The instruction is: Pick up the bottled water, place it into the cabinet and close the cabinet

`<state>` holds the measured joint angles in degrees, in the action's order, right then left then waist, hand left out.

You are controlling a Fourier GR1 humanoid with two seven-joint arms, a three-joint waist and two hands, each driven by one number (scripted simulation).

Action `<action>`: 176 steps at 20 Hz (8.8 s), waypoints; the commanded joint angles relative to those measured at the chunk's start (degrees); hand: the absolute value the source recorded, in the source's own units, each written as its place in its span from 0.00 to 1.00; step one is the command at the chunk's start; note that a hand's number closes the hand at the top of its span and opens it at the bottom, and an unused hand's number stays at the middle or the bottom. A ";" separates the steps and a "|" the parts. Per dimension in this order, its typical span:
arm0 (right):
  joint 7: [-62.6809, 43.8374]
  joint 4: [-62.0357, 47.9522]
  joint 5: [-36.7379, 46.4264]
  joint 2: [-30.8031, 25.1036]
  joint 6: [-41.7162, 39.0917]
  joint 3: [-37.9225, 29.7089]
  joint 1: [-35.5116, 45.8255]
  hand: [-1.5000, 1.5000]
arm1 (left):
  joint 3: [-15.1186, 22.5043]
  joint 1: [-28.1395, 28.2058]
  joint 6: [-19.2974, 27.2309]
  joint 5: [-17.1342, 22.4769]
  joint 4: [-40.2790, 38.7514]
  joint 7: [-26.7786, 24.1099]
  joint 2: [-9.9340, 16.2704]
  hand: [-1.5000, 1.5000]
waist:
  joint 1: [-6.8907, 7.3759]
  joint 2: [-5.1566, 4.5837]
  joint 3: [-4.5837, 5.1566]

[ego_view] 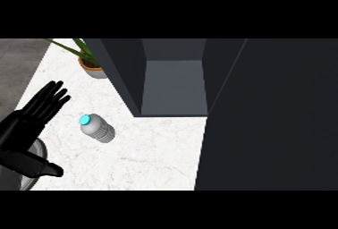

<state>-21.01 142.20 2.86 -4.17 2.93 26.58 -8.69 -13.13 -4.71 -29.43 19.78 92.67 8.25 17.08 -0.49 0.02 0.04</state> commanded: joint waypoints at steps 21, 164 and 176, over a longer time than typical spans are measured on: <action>-2.21 6.82 6.82 -4.04 4.63 5.11 -1.30 0.00 | 1.14 -13.48 -1.51 -22.42 -54.62 -37.93 0.66 0.00 | -1.25 -0.18 0.12; 11.70 4.28 -4.61 -12.05 0.57 -2.55 -11.27 0.00 | 30.60 -54.54 46.75 19.79 -65.30 -44.77 -17.08 0.00 | -1.45 0.18 -0.03; 12.11 5.23 0.42 -14.16 0.04 -0.40 -13.26 0.00 | 38.61 -29.45 50.64 16.32 -31.80 -35.03 -13.65 1.00 | 1.76 0.85 -0.03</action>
<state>-7.06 142.59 -0.80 -16.94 3.56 24.55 -20.72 23.36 -41.47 19.44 36.52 50.05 -30.30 1.40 0.68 0.73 -0.01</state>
